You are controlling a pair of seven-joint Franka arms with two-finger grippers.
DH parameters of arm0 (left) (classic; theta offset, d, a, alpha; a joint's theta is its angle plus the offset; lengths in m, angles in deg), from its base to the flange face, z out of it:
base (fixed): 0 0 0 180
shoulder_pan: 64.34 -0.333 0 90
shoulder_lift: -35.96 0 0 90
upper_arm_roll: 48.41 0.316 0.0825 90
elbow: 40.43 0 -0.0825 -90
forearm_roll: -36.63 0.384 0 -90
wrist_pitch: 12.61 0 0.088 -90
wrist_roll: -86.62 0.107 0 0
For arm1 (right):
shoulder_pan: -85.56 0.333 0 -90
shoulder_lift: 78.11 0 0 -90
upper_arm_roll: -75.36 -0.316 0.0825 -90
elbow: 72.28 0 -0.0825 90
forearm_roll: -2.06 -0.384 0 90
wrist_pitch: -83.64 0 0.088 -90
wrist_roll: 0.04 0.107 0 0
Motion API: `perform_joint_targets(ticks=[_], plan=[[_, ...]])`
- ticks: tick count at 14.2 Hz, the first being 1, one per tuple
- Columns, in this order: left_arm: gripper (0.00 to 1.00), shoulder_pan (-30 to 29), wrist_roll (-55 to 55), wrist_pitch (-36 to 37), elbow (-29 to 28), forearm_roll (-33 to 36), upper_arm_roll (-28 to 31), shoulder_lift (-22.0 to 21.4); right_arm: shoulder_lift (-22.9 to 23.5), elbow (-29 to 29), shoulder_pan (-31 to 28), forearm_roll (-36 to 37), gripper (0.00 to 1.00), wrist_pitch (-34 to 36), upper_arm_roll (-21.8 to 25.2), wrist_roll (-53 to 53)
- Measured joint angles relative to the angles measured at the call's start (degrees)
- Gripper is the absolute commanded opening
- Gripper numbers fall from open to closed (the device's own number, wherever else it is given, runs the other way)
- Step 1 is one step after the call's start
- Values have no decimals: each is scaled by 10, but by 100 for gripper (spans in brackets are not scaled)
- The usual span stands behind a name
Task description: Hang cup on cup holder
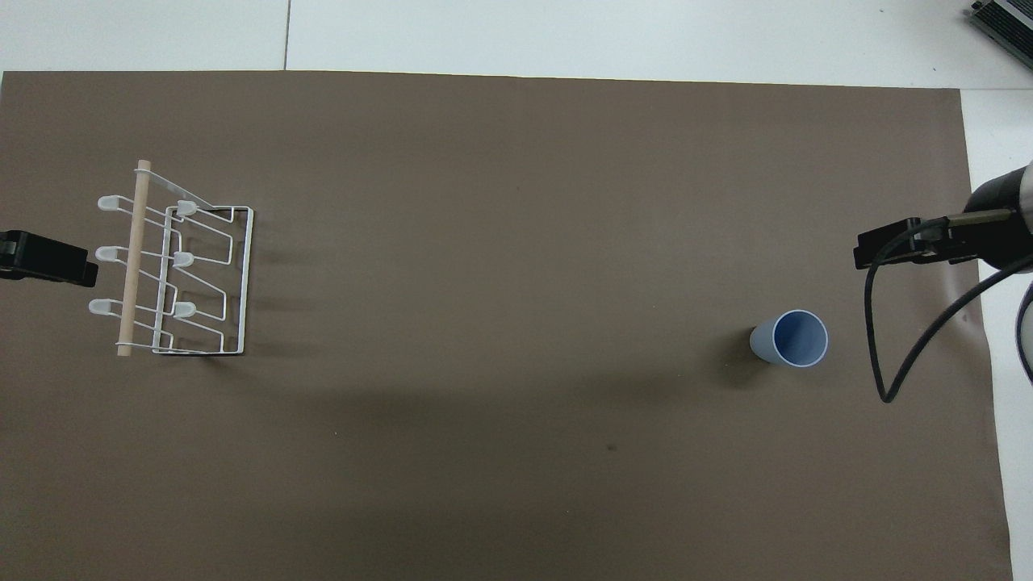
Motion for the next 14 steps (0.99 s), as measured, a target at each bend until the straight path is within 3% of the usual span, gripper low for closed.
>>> perform_joint_targets(ticks=[14], plan=[[100,0,0,0,-1,0,0,0,-3,-7,4,-2,100,-11,-8,0]])
